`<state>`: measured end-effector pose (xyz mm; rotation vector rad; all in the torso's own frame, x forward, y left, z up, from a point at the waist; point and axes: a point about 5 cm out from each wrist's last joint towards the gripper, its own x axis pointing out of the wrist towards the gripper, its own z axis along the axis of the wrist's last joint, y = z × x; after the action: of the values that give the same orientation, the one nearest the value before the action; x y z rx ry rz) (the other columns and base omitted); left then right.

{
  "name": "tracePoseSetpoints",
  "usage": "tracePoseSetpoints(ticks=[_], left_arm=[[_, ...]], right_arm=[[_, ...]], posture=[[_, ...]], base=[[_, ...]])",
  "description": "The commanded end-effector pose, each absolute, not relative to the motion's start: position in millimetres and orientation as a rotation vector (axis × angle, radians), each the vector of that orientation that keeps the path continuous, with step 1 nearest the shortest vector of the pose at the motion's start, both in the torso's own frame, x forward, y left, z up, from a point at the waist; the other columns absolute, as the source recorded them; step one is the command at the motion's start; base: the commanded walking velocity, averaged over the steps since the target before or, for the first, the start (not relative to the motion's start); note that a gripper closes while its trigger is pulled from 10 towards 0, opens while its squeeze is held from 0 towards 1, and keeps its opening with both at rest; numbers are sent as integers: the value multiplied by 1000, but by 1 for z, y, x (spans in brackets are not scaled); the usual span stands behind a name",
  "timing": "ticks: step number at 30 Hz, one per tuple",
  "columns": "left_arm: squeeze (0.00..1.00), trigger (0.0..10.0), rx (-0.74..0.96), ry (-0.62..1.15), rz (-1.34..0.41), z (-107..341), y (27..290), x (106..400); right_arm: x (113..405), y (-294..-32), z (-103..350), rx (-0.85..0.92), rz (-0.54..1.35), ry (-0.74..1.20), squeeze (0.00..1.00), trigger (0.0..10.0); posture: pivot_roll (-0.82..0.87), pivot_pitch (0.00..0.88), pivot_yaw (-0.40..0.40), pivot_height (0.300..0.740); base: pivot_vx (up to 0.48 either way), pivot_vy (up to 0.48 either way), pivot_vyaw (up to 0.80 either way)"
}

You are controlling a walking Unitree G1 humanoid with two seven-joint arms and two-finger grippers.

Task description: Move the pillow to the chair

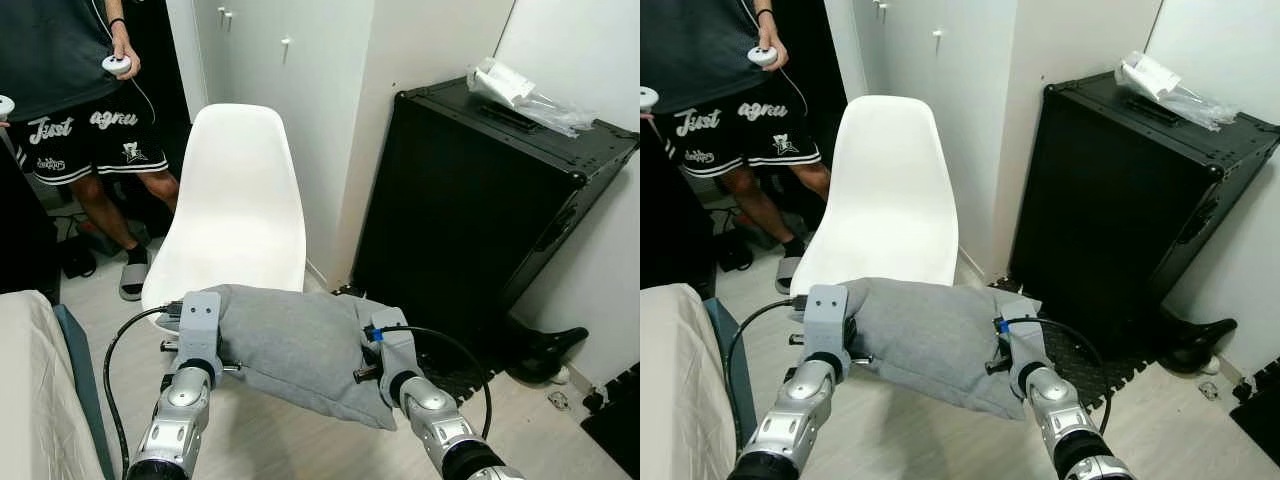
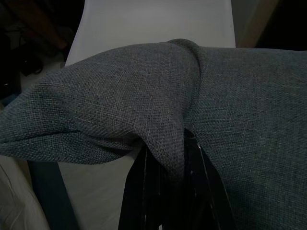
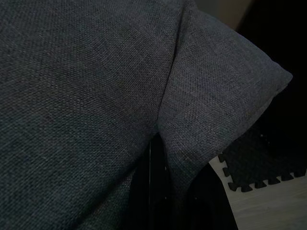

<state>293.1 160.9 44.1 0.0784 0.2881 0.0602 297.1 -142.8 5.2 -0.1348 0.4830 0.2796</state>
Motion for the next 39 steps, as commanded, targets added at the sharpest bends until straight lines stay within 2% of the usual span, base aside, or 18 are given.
tracePoseSetpoints(ticks=[1, 3, 6, 7, 15, 17, 18, 22, 23, 30, 39], left_arm=[[0, 10000, 98, 263, 58, 48, 165, 293], [0, 10000, 116, 264, 51, 49, 169, 293], [0, 10000, 129, 264, 45, 50, 171, 293], [0, 10000, 140, 264, 36, 51, 174, 294], [0, 10000, 151, 265, 23, 53, 174, 297], [0, 10000, 144, 263, 26, 53, 172, 298], [0, 10000, 120, 264, 39, 50, 167, 296], [0, 10000, 92, 267, 59, 46, 162, 292], [0, 10000, 75, 271, 82, 43, 161, 288], [0, 10000, 65, 271, 120, 41, 165, 283], [0, 10000, 133, 265, 69, 49, 173, 290]], right_arm=[[296, -143, 5, -150, 281, 466, 0, 10000], [296, -140, 5, -136, 274, 462, 0, 10000], [295, -139, 4, -122, 263, 459, 0, 10000], [294, -136, 3, -113, 257, 460, 0, 10000], [290, -135, 0, -101, 248, 458, 0, 10000], [289, -137, 0, -106, 249, 460, 0, 10000], [290, -143, 1, -130, 263, 461, 0, 10000], [295, -148, 6, -164, 287, 458, 0, 10000], [300, -150, 10, -186, 307, 454, 0, 10000], [307, -144, 16, -206, 342, 449, 0, 10000], [296, -130, 5, -141, 318, 455, 0, 10000]], posture=[[-6, 72, -32, 740], [12, 80, -5, 740], [12, 80, -5, 740], [18, 71, 26, 740], [11, 68, 31, 740], [2, 69, 19, 740], [-16, 62, -22, 740], [-22, 58, -59, 740], [-15, 54, -93, 740], [-9, 60, -113, 740], [25, 60, -17, 740]], base=[[0, 0, 0], [0, 0, 0], [0, 0, 0], [0, 0, 0], [0, 0, 0], [0, 0, 0], [0, 0, 0], [0, 0, 0], [0, 0, 0], [0, 0, 0], [0, 0, 0]])
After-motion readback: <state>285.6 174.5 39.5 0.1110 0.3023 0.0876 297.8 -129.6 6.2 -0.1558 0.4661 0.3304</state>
